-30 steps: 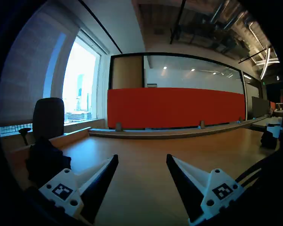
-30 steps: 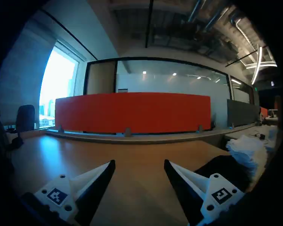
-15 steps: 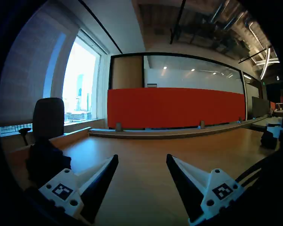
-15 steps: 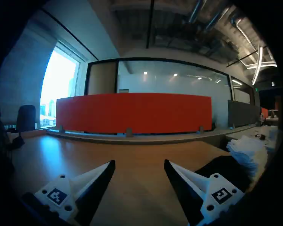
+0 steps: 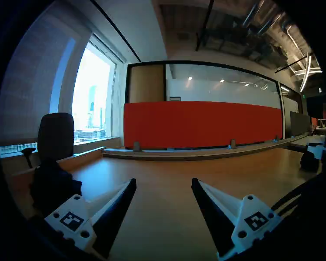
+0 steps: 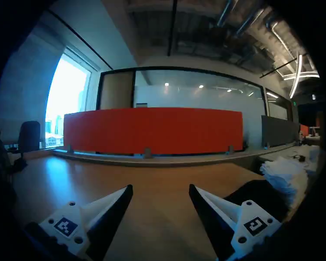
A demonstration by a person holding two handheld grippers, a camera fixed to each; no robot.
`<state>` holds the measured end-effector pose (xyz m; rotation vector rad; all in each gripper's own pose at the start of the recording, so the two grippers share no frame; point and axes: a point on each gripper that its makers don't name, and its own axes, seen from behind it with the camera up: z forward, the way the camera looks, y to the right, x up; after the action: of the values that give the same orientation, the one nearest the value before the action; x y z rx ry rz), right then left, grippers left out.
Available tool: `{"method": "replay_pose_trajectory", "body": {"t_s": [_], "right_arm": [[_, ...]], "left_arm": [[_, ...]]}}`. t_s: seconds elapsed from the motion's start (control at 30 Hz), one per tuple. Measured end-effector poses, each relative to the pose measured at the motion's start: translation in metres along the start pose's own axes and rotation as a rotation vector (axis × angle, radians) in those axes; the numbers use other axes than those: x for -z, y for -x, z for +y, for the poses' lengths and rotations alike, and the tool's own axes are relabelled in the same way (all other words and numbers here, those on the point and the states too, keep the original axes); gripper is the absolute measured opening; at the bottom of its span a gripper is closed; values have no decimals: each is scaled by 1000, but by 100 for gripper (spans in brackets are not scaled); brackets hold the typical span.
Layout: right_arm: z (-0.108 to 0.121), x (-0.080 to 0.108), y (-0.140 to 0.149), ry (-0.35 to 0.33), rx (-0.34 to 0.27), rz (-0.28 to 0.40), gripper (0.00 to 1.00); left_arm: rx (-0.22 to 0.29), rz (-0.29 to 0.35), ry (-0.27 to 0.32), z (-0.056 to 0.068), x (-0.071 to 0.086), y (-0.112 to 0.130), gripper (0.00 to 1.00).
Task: Fold towel
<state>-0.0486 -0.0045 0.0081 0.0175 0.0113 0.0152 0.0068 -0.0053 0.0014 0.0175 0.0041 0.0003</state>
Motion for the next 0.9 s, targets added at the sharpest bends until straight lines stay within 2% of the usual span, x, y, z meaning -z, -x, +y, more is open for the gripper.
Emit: {"method": "replay_pose_trajectory", "body": {"t_s": [0.9], "right_arm": [[-1,-1,1,0,0,0,100]], "left_arm": [[1,1,0,1,-2,4,94]]}}
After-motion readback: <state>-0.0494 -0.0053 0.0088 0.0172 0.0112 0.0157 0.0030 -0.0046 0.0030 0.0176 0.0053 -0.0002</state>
